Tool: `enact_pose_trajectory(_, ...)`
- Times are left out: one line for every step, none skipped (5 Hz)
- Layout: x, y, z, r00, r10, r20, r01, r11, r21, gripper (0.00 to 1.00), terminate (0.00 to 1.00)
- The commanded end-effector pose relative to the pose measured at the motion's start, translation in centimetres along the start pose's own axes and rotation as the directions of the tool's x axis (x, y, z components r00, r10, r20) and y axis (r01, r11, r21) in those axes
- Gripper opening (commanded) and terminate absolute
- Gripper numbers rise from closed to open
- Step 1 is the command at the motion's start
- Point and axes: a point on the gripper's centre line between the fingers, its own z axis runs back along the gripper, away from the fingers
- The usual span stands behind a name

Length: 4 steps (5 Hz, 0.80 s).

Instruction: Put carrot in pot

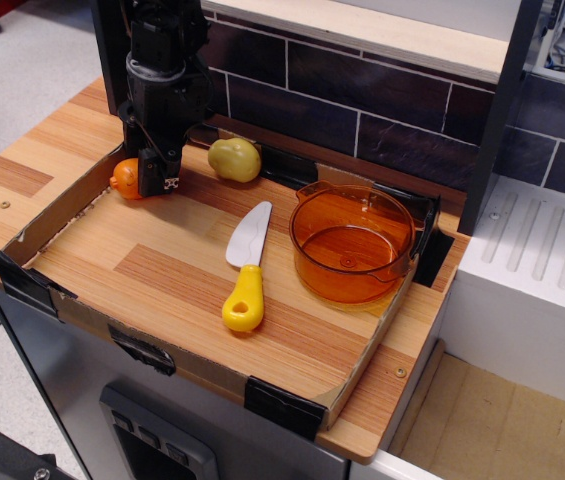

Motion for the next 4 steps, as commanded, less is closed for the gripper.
enact_pose_trajectory(0.0,-0.4,3.9,0.997,0.024,0.073,-0.025,1.0,0.012,0.0,0.0)
enact_pose_trajectory(-0.2,-2.3,8.8,0.99,0.039,0.133,-0.035,0.999,-0.03,0.0,0.0)
enact_pose_trajectory(1.5,-5.1,12.9,0.982,0.058,0.18,-0.044,0.996,-0.081,0.0,0.0)
enact_pose_trajectory(4.1,-7.1,14.2,0.981,0.079,0.178,-0.057,0.99,-0.129,0.0,0.0)
